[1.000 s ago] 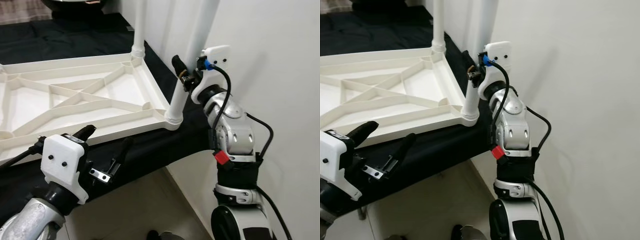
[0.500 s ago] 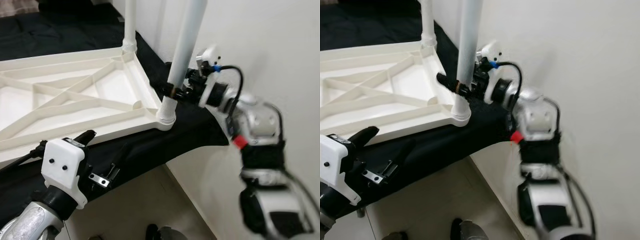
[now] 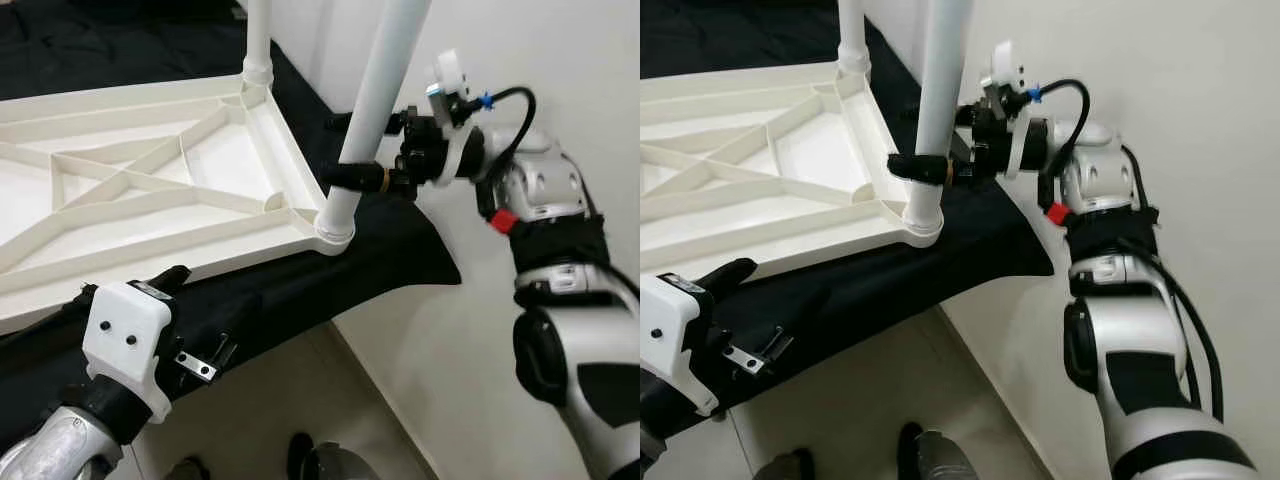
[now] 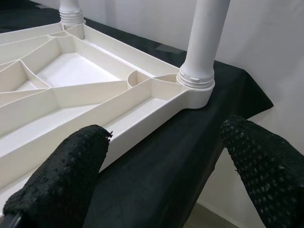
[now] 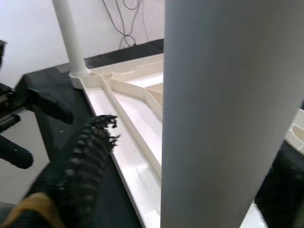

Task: Building children table

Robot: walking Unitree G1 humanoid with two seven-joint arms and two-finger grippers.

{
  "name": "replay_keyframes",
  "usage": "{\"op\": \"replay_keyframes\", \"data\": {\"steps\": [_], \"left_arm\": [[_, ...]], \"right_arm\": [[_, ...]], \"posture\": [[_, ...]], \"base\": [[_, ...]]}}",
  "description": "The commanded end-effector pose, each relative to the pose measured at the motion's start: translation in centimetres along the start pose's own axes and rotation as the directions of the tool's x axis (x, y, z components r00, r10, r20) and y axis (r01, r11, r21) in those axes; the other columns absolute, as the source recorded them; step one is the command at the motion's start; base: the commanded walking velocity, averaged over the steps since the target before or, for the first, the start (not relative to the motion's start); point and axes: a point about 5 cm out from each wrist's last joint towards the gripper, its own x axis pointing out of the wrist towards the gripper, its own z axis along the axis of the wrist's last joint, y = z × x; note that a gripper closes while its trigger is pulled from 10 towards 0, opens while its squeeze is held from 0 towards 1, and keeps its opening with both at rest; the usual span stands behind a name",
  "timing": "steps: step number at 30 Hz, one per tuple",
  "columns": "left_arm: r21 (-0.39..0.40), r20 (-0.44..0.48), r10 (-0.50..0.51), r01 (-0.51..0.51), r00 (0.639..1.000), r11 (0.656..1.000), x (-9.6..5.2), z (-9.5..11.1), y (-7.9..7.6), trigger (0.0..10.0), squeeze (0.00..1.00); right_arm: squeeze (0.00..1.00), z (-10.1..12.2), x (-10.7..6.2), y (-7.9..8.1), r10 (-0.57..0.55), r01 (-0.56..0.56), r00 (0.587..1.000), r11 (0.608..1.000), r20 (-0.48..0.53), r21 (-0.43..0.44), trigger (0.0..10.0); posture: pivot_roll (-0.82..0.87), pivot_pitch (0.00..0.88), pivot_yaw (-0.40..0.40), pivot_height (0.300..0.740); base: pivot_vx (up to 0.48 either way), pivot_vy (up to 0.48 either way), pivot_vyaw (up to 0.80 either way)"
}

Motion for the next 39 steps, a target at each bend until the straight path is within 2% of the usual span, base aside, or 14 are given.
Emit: {"op": "replay_keyframes", "data": {"steps": [1, 17, 18, 19, 20, 21, 22, 25, 30, 31, 33, 34, 38, 39], "left_arm": [[-0.004, -0.007, -0.011, 0.011, 1.0, 1.0, -0.1, -0.2, -0.3, 10.0, 0.0], [0.002, 0.004, -0.011, 0.011, 1.0, 1.0, -0.1, -0.1, -0.4, 10.0, 0.0], [0.006, 0.0, -0.012, 0.012, 1.0, 1.0, -0.2, -0.1, -0.3, 10.0, 0.0], [0.011, -0.001, -0.011, 0.011, 1.0, 1.0, -0.3, -0.1, -0.2, 10.0, 0.0], [0.015, -0.003, -0.009, 0.009, 1.0, 1.0, -0.2, 0.0, -0.1, 10.0, 0.0], [0.015, -0.003, -0.009, 0.009, 1.0, 1.0, -0.2, 0.0, -0.1, 10.0, 0.0], [0.021, -0.004, 0.002, -0.002, 1.0, 1.0, -0.2, 0.0, 0.1, 10.0, 0.0], [0.024, -0.002, 0.003, -0.003, 1.0, 1.0, -0.1, 0.1, 0.1, 10.0, 0.0], [0.043, 0.015, -0.007, 0.006, 1.0, 0.999, 0.4, 0.3, 0.1, 10.0, 0.0], [0.055, 0.015, -0.001, 0.0, 1.0, 0.998, 0.4, 0.4, 0.3, 10.0, 0.0], [0.064, 0.015, 0.004, -0.005, 1.0, 0.998, 0.4, 0.4, 0.5, 10.0, 0.0], [0.065, 0.016, 0.006, -0.007, 1.0, 0.998, 0.3, 0.4, 0.5, 10.0, 0.0], [0.056, 0.013, 0.001, -0.002, 1.0, 0.998, 0.3, 0.4, 0.4, 10.0, 0.0], [0.046, 0.006, -0.006, 0.006, 1.0, 0.999, 0.3, 0.2, 0.1, 10.0, 0.0]], "right_arm": [[0.0, 0.0, -1.0, -0.2, -0.004, 0.004, 1.0, 1.0, 0.021, 0.022, 0.0], [0.0, -1.2, -2.0, -0.4, -0.119, 0.111, 0.991, 0.986, 0.057, 0.121, 0.0], [0.0, -6.1, -0.7, -1.7, -0.702, 0.727, 0.676, 0.686, -0.224, 0.046, 0.0], [0.0, -9.9, 1.9, 2.4, -0.698, 0.693, 0.617, 0.701, -0.365, -0.169, 0.0], [0.0, -11.6, 4.1, 6.1, -0.668, 0.614, 0.623, 0.74, -0.407, -0.274, 0.0], [0.0, -11.6, 4.1, 6.1, -0.668, 0.614, 0.623, 0.74, -0.407, -0.274, 0.0], [0.0, -12.8, 5.6, 9.3, -0.646, 0.656, 0.644, 0.742, -0.41, -0.138, 0.0], [0.0, -12.9, 6.1, 9.6, -0.621, 0.66, 0.687, 0.75, -0.377, -0.035, 0.0], [0.0, -10.9, 7.3, 5.1, -0.71, 0.743, 0.655, 0.667, -0.259, 0.052, 0.0], [0.0, -10.2, 7.8, 4.3, -0.708, 0.739, 0.664, 0.671, -0.24, 0.063, 3.4], [0.0, -9.8, 8.0, 3.9, -0.708, 0.737, 0.667, 0.673, -0.232, 0.068, 3.4], [0.0, -9.3, 8.2, 4.1, -0.723, 0.749, 0.653, 0.66, -0.225, 0.054, 10.0], [0.0, -8.3, 8.2, 4.1, -0.734, 0.754, 0.653, 0.653, -0.188, 0.071, 10.0], [0.0, -7.2, 7.9, 4.1, -0.683, 0.692, 0.72, 0.72, -0.126, 0.048, 10.0]], "posture": [[0.11, 0.29, -0.182, 0.74], [0.11, 0.257, -0.221, 0.74], [0.13, 0.256, -0.225, 0.74], [0.12, 0.257, -0.214, 0.74], [0.14, 0.253, -0.205, 0.74], [0.14, 0.253, -0.205, 0.74], [0.12, 0.247, -0.199, 0.74], [0.13, 0.21, -0.182, 0.74], [0.15, 0.187, -0.189, 0.74], [0.15, 0.18, -0.184, 0.74], [0.15, 0.18, -0.184, 0.74], [0.15, 0.182, -0.178, 0.74], [0.14, 0.187, -0.175, 0.74], [0.14, 0.19, -0.176, 0.74]], "base": [[0.0, 0.0, 0.0], [0.0, 0.0, 0.0], [0.0, 0.0, 0.0], [0.0, 0.0, 0.0], [0.0, 0.0, 0.0], [0.0, 0.0, 0.0], [0.0, 0.0, 0.0], [0.0, 0.0, 0.0], [0.0, 0.0, 0.0], [0.0, 0.0, 0.0], [0.0, 0.0, 0.0], [0.0, 0.0, 0.0], [0.0, 0.0, 0.0], [0.0, 0.0, 0.0]]}}
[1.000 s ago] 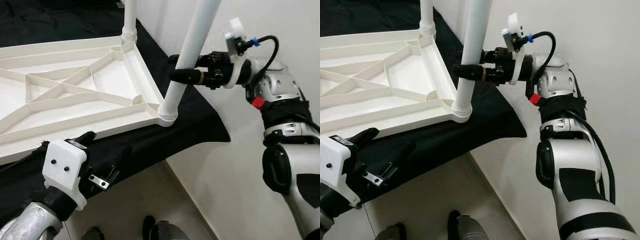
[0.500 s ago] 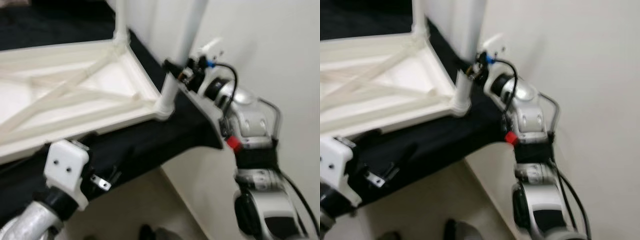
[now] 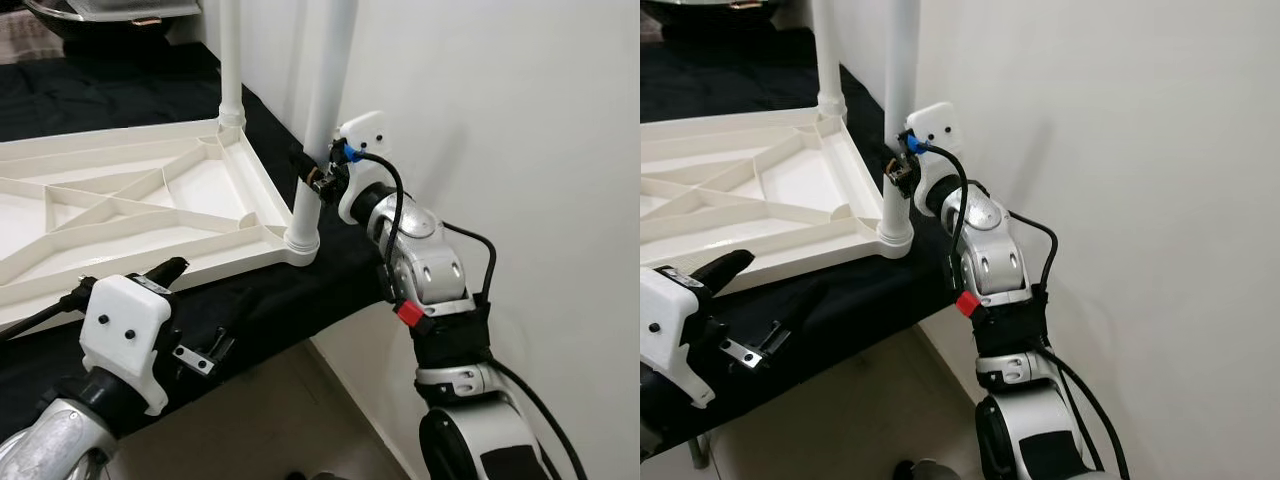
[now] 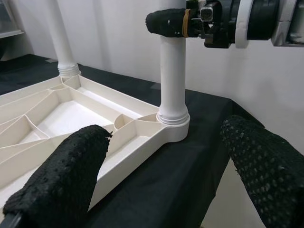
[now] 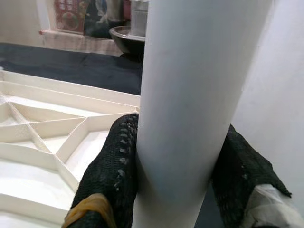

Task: Building children table

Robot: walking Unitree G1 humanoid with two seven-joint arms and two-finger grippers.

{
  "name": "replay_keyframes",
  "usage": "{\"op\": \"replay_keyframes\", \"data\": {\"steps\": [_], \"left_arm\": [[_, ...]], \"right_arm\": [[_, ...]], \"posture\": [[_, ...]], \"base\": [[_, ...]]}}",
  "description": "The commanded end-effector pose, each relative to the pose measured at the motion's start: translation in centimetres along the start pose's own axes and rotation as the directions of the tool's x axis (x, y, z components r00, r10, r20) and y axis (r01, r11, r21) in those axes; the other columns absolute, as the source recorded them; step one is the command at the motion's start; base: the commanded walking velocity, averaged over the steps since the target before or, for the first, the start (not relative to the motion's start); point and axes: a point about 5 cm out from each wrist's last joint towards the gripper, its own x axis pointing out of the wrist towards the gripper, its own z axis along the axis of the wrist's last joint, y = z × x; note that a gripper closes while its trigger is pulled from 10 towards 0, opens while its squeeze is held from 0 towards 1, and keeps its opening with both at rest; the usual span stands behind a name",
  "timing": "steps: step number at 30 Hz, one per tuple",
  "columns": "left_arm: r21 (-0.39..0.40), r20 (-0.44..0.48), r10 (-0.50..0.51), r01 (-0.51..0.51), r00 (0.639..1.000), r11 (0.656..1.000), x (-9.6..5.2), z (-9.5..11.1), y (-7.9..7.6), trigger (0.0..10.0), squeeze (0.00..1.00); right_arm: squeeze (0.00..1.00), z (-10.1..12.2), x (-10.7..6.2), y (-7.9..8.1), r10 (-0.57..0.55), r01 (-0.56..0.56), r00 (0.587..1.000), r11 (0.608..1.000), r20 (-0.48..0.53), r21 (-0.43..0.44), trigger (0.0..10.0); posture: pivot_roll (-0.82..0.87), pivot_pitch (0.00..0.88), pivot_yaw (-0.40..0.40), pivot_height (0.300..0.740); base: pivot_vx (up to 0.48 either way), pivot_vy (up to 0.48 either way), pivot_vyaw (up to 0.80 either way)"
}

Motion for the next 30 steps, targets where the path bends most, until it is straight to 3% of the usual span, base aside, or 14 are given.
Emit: {"op": "replay_keyframes", "data": {"steps": [1, 3, 6, 8, 12, 13, 14, 15, 16, 26, 27, 28, 29, 30], "left_arm": [[-0.007, -0.021, -0.021, 0.02, 1.0, 1.0, -0.2, -0.3, -0.4, 10.0, 0.0], [-0.009, -0.024, -0.02, 0.02, 1.0, 1.0, -0.2, -0.3, -0.5, 10.0, 0.0], [-0.015, -0.03, -0.01, 0.009, 0.999, 1.0, -0.3, -0.4, -0.4, 10.0, 0.0], [-0.015, -0.03, -0.01, 0.009, 0.999, 1.0, -0.3, -0.4, -0.4, 10.0, 0.0], [-0.017, -0.058, -0.01, 0.009, 0.998, 1.0, -0.6, -0.9, -0.6, 10.0, 0.0], [-0.019, -0.075, -0.01, 0.008, 0.997, 1.0, -0.8, -1.2, -0.7, 10.0, 0.0], [-0.019, -0.075, -0.01, 0.008, 0.997, 1.0, -0.8, -1.2, -0.7, 10.0, 0.0], [-0.024, -0.086, -0.007, 0.005, 0.996, 1.0, -1.0, -1.4, -0.8, 10.0, 0.0], [-0.024, -0.094, -0.004, 0.002, 0.996, 1.0, -1.2, -1.5, -0.8, 10.0, 0.0], [-0.017, -0.084, 0.02, -0.022, 0.996, 1.0, -1.4, -1.4, -0.4, 10.0, 0.0], [-0.016, -0.082, 0.024, -0.025, 0.996, 1.0, -1.4, -1.4, -0.4, 10.0, 0.0], [-0.016, -0.082, 0.024, -0.025, 0.996, 1.0, -1.4, -1.4, -0.4, 10.0, 0.0], [-0.014, -0.08, 0.025, -0.027, 0.996, 1.0, -1.4, -1.3, -0.3, 10.0, 0.0], [-0.014, -0.08, 0.025, -0.027, 0.996, 1.0, -1.4, -1.3, -0.3, 10.0, 0.0]], "right_arm": [[1.0, -0.5, -0.3, 0.8, 0.132, -0.132, 0.991, 0.991, -0.011, -0.007, 10.0], [1.0, 0.4, -0.5, 0.9, 0.213, -0.213, 0.976, 0.977, 0.033, -0.019, 10.0], [1.0, 2.5, -1.3, 0.7, 0.427, -0.42, 0.896, 0.904, 0.117, -0.084, 10.0], [1.0, 2.5, -1.3, 0.7, 0.427, -0.42, 0.896, 0.904, 0.117, -0.084, 10.0], [1.0, 3.9, -1.7, -1.4, 0.562, -0.553, 0.816, 0.827, 0.133, -0.1, 10.0], [0.91, 4.4, -1.9, -2.7, 0.619, -0.611, 0.776, 0.785, 0.121, -0.103, 10.0], [0.91, 4.4, -1.9, -2.7, 0.619, -0.611, 0.776, 0.785, 0.121, -0.103, 10.0], [0.2, 4.9, -2.0, -3.6, 0.666, -0.657, 0.739, 0.746, 0.104, -0.104, 10.0], [0.0, 5.1, -1.9, -4.1, 0.699, -0.691, 0.711, 0.714, 0.078, -0.113, 10.0], [0.0, 6.2, -1.3, -4.9, 0.756, -0.746, 0.653, 0.65, 0.032, -0.144, 10.0], [0.0, 6.4, -1.3, -5.1, 0.765, -0.755, 0.642, 0.64, 0.036, -0.142, 3.7], [0.0, 6.4, -1.3, -5.1, 0.765, -0.755, 0.642, 0.64, 0.036, -0.142, 3.7], [0.0, 6.7, -1.3, -5.3, 0.77, -0.759, 0.637, 0.636, 0.04, -0.14, 0.0], [0.0, 6.7, -1.3, -5.3, 0.77, -0.759, 0.637, 0.636, 0.04, -0.14, 0.0]], "posture": [[0.14, 0.197, -0.18, 0.74], [0.14, 0.199, -0.18, 0.74], [0.14, 0.205, -0.182, 0.74], [0.14, 0.205, -0.182, 0.74], [0.15, 0.228, -0.19, 0.74], [0.15, 0.233, -0.192, 0.74], [0.15, 0.233, -0.192, 0.74], [0.15, 0.241, -0.194, 0.74], [0.16, 0.244, -0.195, 0.74], [0.17, 0.251, -0.204, 0.74], [0.17, 0.251, -0.204, 0.74], [0.17, 0.251, -0.204, 0.74], [0.17, 0.254, -0.206, 0.74], [0.17, 0.254, -0.206, 0.74]], "base": [[0.0, 0.0, 0.0], [0.0, 0.0, 0.0], [0.0, 0.0, 0.0], [0.0, 0.0, 0.0], [0.0, 0.0, 0.0], [0.0, 0.0, 0.0], [0.0, 0.0, 0.0], [0.0, 0.0, 0.0], [0.0, 0.0, 0.0], [0.0, 0.0, 0.0], [0.0, 0.0, 0.0], [0.0, 0.0, 0.0], [0.0, 0.0, 0.0], [0.0, 0.0, 0.0]]}}
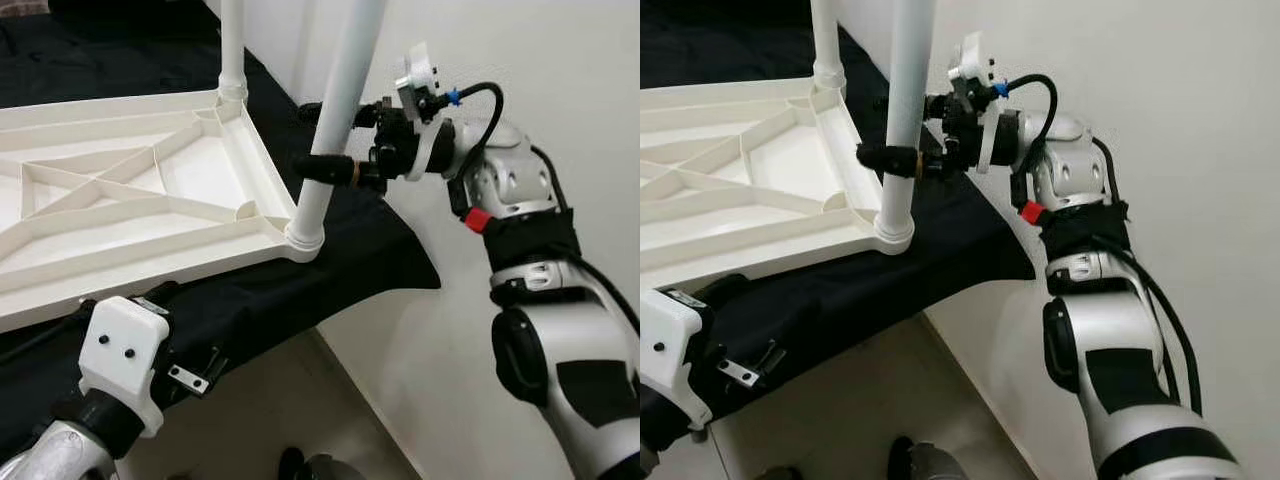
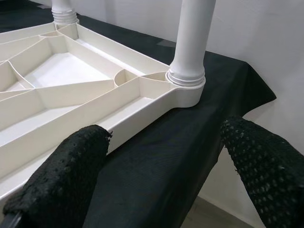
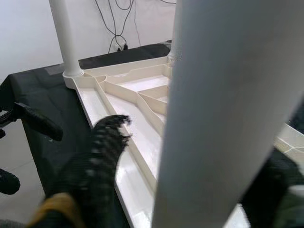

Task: Building children table

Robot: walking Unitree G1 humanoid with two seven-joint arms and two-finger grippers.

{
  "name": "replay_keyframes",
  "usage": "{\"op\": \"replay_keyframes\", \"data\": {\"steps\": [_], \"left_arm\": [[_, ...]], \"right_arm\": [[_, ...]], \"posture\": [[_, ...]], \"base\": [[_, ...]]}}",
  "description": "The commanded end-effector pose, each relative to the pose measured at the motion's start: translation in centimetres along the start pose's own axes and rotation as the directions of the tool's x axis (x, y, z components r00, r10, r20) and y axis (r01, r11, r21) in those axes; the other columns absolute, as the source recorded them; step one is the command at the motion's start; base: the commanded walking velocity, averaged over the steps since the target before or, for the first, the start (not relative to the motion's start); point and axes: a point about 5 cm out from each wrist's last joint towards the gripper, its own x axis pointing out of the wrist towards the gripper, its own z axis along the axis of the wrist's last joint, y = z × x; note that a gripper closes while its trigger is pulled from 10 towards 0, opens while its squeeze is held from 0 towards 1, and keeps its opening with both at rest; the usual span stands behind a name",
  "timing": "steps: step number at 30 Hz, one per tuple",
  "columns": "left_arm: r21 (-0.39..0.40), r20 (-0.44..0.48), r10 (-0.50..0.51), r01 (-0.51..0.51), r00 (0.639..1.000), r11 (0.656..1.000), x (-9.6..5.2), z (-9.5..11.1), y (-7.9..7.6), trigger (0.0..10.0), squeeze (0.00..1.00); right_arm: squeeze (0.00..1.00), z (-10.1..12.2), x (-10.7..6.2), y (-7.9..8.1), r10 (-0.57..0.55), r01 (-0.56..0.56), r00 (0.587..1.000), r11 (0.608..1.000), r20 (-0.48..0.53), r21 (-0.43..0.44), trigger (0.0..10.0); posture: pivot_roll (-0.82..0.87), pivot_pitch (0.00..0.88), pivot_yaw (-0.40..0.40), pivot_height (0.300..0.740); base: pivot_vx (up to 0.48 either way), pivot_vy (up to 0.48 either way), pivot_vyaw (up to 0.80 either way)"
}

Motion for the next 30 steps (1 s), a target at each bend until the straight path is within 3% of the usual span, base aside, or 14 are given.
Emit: {"op": "replay_keyframes", "data": {"steps": [1, 10, 12, 13, 14, 15, 16, 17, 18, 19, 21, 25, 28, 30], "left_arm": [[-0.001, 0.007, -0.004, 0.004, 1.0, 1.0, -0.2, 0.1, -0.1, 10.0, 0.0], [0.001, 0.021, -0.009, 0.009, 1.0, 1.0, -0.2, 0.3, -0.2, 10.0, 0.0], [-0.002, 0.028, -0.01, 0.01, 1.0, 1.0, -0.1, 0.3, -0.2, 10.0, 0.0], [-0.005, 0.033, -0.011, 0.011, 0.999, 1.0, -0.1, 0.4, -0.2, 10.0, 0.0], [-0.005, 0.033, -0.011, 0.011, 0.999, 1.0, -0.1, 0.4, -0.2, 10.0, 0.0], [-0.007, 0.038, -0.014, 0.014, 0.999, 1.0, -0.1, 0.4, -0.3, 10.0, 0.0], [-0.008, 0.043, -0.021, 0.021, 0.999, 1.0, -0.1, 0.5, -0.3, 10.0, 0.0], [-0.018, 0.05, -0.036, 0.037, 0.998, 0.999, 0.0, 0.6, -0.5, 10.0, 0.0], [-0.018, 0.05, -0.036, 0.037, 0.998, 0.999, 0.0, 0.6, -0.5, 10.0, 0.0], [-0.033, 0.053, -0.067, 0.068, 0.996, 0.997, 0.1, 0.6, -0.8, 10.0, 0.0], [-0.09, 0.063, -0.144, 0.149, 0.988, 0.985, 0.4, 0.5, -2.1, 10.0, 0.0], [-0.087, 0.045, -0.24, 0.243, 0.97, 0.966, 0.7, 0.3, -3.4, 10.0, 0.0], [-0.041, 0.014, -0.187, 0.187, 0.982, 0.981, 0.6, 0.2, -2.4, 10.0, 0.0], [-0.027, 0.008, -0.16, 0.16, 0.987, 0.987, 0.5, 0.2, -2.0, 10.0, 0.0]], "right_arm": [[0.0, 0.5, -0.4, -0.1, 0.044, -0.044, 0.999, 0.999, 0.016, -0.013, 0.0], [0.0, -0.5, -0.8, -0.2, 0.044, -0.044, 0.999, 0.999, 0.014, 0.01, 0.0], [0.0, -2.9, -0.3, -0.2, -0.106, 0.108, 0.994, 0.991, -0.04, 0.078, 0.0], [0.0, -5.4, 0.5, 0.2, -0.251, 0.266, 0.961, 0.952, -0.115, 0.149, 0.0], [0.0, -5.4, 0.5, 0.2, -0.251, 0.266, 0.961, 0.952, -0.115, 0.149, 0.0], [0.0, -7.9, 0.8, 0.0, -0.533, 0.572, 0.816, 0.801, -0.224, 0.176, 0.0], [0.0, -9.8, -1.1, -0.1, -0.901, 0.95, 0.307, 0.275, -0.307, 0.145, 0.0], [0.0, -12.3, 0.4, 3.2, -0.84, 0.935, 0.353, 0.303, -0.413, 0.184, 0.0], [0.0, -12.3, 0.4, 3.2, -0.84, 0.935, 0.353, 0.303, -0.413, 0.184, 0.0], [0.0, -13.5, 3.0, 6.4, -0.776, 0.899, 0.438, 0.37, -0.454, 0.235, 0.0], [0.0, -13.8, 6.5, 8.3, -0.658, 0.773, 0.635, 0.545, -0.405, 0.326, 0.0], [0.0, -12.9, 6.6, 6.0, -0.698, 0.785, 0.619, 0.536, -0.361, 0.311, 0.0], [0.0, -10.7, 6.2, 2.3, -0.744, 0.798, 0.602, 0.54, -0.292, 0.269, 0.0], [0.0, -10.0, 6.2, 1.6, -0.745, 0.794, 0.607, 0.553, -0.275, 0.253, 0.0]], "posture": [[0.16, 0.254, -0.21, 0.74], [0.15, 0.253, -0.21, 0.74], [0.14, 0.252, -0.216, 0.74], [0.14, 0.251, -0.233, 0.74], [0.14, 0.251, -0.233, 0.74], [0.15, 0.249, -0.239, 0.74], [0.13, 0.244, -0.26, 0.74], [0.14, 0.241, -0.243, 0.74], [0.14, 0.241, -0.243, 0.74], [0.12, 0.24, -0.207, 0.74], [0.11, 0.213, -0.198, 0.74], [0.12, 0.197, -0.205, 0.74], [0.13, 0.191, -0.226, 0.74], [0.14, 0.191, -0.223, 0.74]], "base": [[0.0, 0.0, 0.0], [0.0, 0.0, 0.0], [0.0, 0.0, 0.0], [0.0, 0.0, 0.0], [0.0, 0.0, 0.0], [0.0, 0.0, 0.0], [0.0, 0.0, 0.0], [0.0, 0.0, 0.0], [0.0, 0.0, 0.0], [0.0, 0.0, 0.0], [0.0, 0.0, 0.0], [0.0, 0.0, 0.0], [0.0, 0.0, 0.0], [0.0, 0.0, 0.0]]}}
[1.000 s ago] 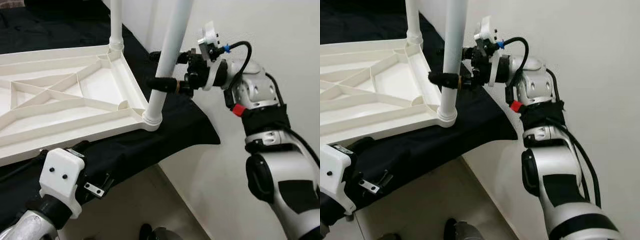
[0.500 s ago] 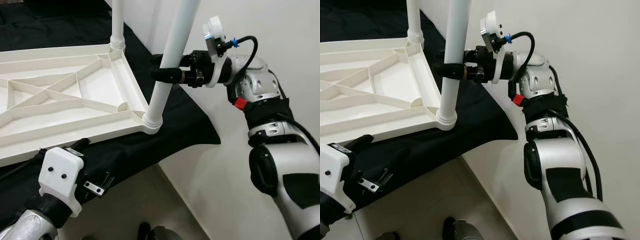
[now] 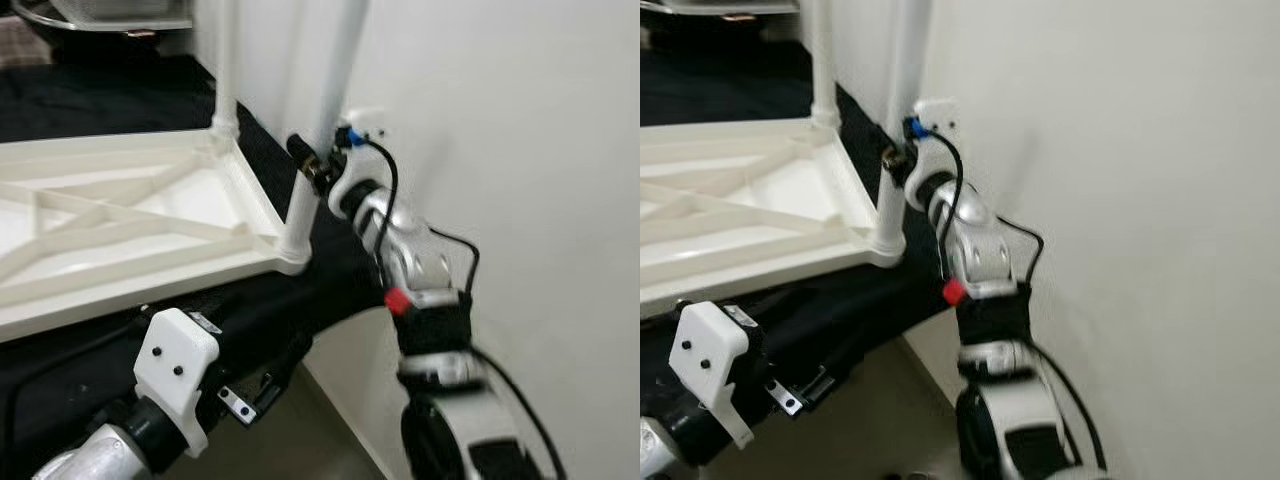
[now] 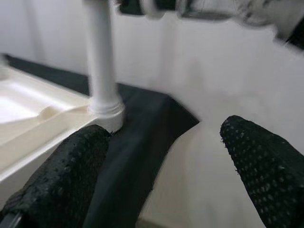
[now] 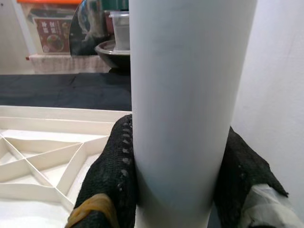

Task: Building children table

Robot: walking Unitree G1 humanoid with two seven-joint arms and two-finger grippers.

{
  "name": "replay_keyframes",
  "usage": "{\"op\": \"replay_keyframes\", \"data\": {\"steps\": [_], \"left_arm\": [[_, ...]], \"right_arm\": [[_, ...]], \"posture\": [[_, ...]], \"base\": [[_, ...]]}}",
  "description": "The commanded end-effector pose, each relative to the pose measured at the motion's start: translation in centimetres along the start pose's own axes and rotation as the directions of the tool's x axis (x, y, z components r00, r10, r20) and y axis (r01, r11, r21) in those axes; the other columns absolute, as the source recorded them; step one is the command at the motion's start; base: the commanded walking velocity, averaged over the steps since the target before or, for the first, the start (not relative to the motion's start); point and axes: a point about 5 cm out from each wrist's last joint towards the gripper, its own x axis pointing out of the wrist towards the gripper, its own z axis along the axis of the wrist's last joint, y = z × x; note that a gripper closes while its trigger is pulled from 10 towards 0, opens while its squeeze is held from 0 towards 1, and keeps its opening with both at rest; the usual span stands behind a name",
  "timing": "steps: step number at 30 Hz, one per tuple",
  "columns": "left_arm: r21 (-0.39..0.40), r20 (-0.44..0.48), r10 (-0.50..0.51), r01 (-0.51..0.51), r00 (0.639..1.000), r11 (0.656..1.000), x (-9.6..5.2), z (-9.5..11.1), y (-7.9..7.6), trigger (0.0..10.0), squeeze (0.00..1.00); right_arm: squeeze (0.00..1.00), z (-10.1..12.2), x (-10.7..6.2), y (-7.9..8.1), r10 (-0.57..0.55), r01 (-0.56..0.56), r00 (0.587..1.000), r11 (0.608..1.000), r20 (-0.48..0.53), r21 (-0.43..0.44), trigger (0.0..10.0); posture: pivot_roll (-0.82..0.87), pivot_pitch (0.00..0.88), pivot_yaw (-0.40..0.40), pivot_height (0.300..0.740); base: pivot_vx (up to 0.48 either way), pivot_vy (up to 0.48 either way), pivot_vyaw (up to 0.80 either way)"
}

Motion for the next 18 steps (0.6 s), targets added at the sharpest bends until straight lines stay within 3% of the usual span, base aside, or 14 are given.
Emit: {"op": "replay_keyframes", "data": {"steps": [1, 4, 8, 9, 10, 11, 14, 15, 16, 18], "left_arm": [[0.025, -0.022, 0.043, -0.042, 0.999, 0.999, -0.3, -0.1, 0.6, 10.0, 0.0], [0.027, -0.019, 0.053, -0.053, 0.998, 0.998, -0.3, 0.0, 0.7, 10.0, 0.0], [0.02, -0.034, 0.047, -0.047, 0.998, 0.999, -0.2, -0.3, 0.4, 10.0, 0.0], [0.023, -0.041, 0.06, -0.059, 0.997, 0.998, -0.2, -0.4, 0.5, 10.0, 0.0], [0.025, -0.045, 0.07, -0.069, 0.997, 0.997, -0.3, -0.4, 0.6, 10.0, 0.0], [0.028, -0.051, 0.082, -0.081, 0.995, 0.996, -0.3, -0.5, 0.7, 10.0, 0.0], [0.031, -0.056, 0.092, -0.091, 0.994, 0.995, -0.4, -0.5, 0.8, 10.0, 0.0], [0.026, -0.053, 0.092, -0.091, 0.994, 0.995, -0.4, -0.6, 0.7, 10.0, 0.0], [0.026, -0.053, 0.092, -0.091, 0.994, 0.995, -0.4, -0.6, 0.7, 10.0, 0.0], [0.012, -0.05, 0.091, -0.09, 0.995, 0.996, -0.4, -0.6, 0.5, 10.0, 0.0]], "right_arm": [[0.0, -2.8, 0.1, -0.1, -0.021, 0.02, 0.987, 1.0, -0.159, -0.01, 10.0], [0.0, -1.9, -0.4, 0.5, -0.066, 0.06, 0.986, 0.997, -0.155, -0.042, 10.0], [0.0, -0.5, -0.3, -0.3, -0.023, 0.017, 0.992, 0.999, -0.125, -0.044, 10.0], [0.86, -0.1, -0.2, -0.6, 0.097, -0.104, 0.988, 0.993, -0.123, -0.052, 10.0], [0.86, 0.1, -0.1, -0.7, 0.184, -0.192, 0.975, 0.98, -0.126, -0.059, 10.0], [1.0, 0.6, -0.3, -1.0, 0.292, -0.299, 0.951, 0.953, -0.103, -0.057, 10.0], [1.0, 1.1, -0.4, -1.2, 0.382, -0.386, 0.921, 0.92, -0.069, -0.059, 10.0], [1.0, 1.4, -0.9, -1.6, 0.487, -0.49, 0.871, 0.869, -0.056, -0.066, 10.0], [1.0, 1.4, -0.9, -1.6, 0.487, -0.49, 0.871, 0.869, -0.056, -0.066, 10.0], [1.0, 1.6, -1.8, -2.2, 0.616, -0.618, 0.786, 0.785, -0.051, -0.029, 10.0]], "posture": [[0.13, 0.195, -0.22, 0.74], [0.13, 0.195, -0.217, 0.74], [0.13, 0.206, -0.214, 0.74], [0.13, 0.213, -0.217, 0.74], [0.13, 0.213, -0.217, 0.74], [0.13, 0.22, -0.216, 0.74], [0.13, 0.22, -0.216, 0.74], [0.14, 0.233, -0.214, 0.74], [0.14, 0.233, -0.214, 0.74], [0.14, 0.243, -0.214, 0.74]], "base": [[0.0, 0.0, 0.0], [0.0, 0.0, 0.0], [0.0, 0.0, 0.0], [0.0, 0.0, 0.0], [0.0, 0.0, 0.0], [0.0, 0.0, 0.0], [0.0, 0.0, 0.0], [0.0, 0.0, 0.0], [0.0, 0.0, 0.0], [0.0, 0.0, 0.0]]}}
